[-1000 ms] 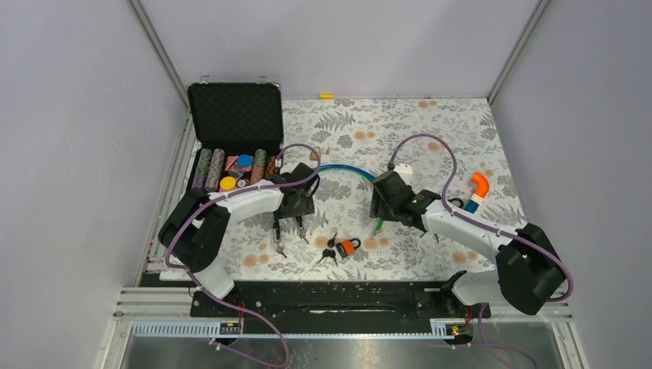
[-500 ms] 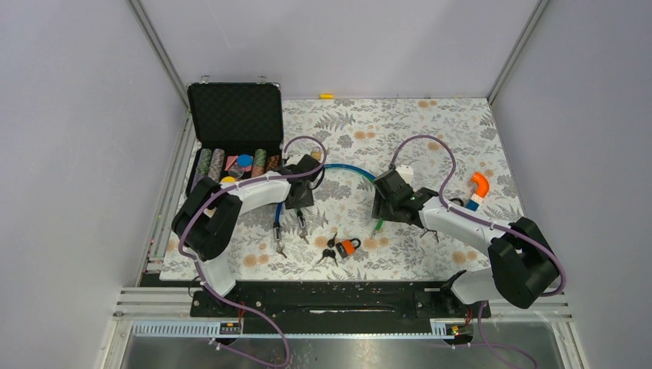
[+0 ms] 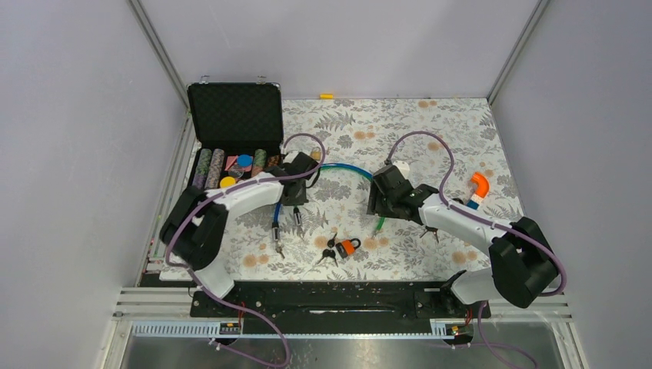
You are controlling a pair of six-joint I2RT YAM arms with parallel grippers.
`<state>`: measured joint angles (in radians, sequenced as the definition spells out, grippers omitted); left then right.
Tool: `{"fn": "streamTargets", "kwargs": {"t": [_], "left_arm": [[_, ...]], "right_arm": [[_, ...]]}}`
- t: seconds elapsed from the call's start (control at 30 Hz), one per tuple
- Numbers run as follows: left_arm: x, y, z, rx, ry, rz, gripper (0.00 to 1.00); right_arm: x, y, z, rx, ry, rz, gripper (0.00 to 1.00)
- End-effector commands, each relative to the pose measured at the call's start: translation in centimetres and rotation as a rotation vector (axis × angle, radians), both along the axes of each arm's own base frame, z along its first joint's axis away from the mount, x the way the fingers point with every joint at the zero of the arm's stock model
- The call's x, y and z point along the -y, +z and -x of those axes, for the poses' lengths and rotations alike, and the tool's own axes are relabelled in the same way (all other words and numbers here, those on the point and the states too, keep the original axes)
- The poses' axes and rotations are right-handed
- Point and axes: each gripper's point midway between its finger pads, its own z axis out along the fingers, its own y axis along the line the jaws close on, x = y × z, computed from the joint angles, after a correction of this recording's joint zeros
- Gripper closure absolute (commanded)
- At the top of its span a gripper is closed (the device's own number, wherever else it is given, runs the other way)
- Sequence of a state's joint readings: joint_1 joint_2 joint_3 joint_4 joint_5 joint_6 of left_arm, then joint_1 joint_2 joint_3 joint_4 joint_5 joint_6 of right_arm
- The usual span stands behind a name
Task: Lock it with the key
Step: Pick up the lock from the center of the board.
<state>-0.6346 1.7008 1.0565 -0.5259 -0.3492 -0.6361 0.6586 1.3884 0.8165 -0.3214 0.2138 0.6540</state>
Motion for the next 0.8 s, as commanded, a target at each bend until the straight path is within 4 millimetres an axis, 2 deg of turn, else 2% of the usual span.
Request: {"fn": "streamTargets", "kwargs": {"t": [0.0,0.13,0.23,0.3,0.37,0.47,0.57,0.77], "left_arm": [[-0.2,6.8,-1.6,0.197,-0.044,0.046,1.0],[0.1,10.7,-1.7,0.316,-0.079,0.085,1.0],[0.1,12.9,-1.5,0.386,-0.098,0.113,1.0],[0.2,13.6,-1.4,0.407,-0.102,0.131,1.0],[0.4,13.9,-1.3,0.411,-0.107,0.142,1.0],[0.4,13.6,-1.3,0.402,-0.113,0.137,1.0],[0.5,13.6,-1.0,0.395,-0.118,0.144,1.0],[1.1,14.2,-0.4,0.393,-0.155,0.185,1.0]], "right_arm": [[-1.5,1.5,-1.6,0.035,-0.017,-0.066,0.38],[-4.4,3.4,-2.3,0.074,0.041,-0.205,0.37],[-7.1,6.3,-3.0,0.09,0.031,-0.373,0.37],[-9.6,8.6,-3.4,0.057,-0.002,-0.529,0.36],[-11.9,10.4,-3.8,-0.004,-0.049,-0.677,0.36],[-15.0,12.4,-5.7,-0.053,-0.125,-0.893,0.38],[-17.9,13.7,-6.9,-0.124,-0.107,-1.01,0.4],[-21.4,13.7,-7.9,-0.244,-0.088,-1.085,0.4]]}}
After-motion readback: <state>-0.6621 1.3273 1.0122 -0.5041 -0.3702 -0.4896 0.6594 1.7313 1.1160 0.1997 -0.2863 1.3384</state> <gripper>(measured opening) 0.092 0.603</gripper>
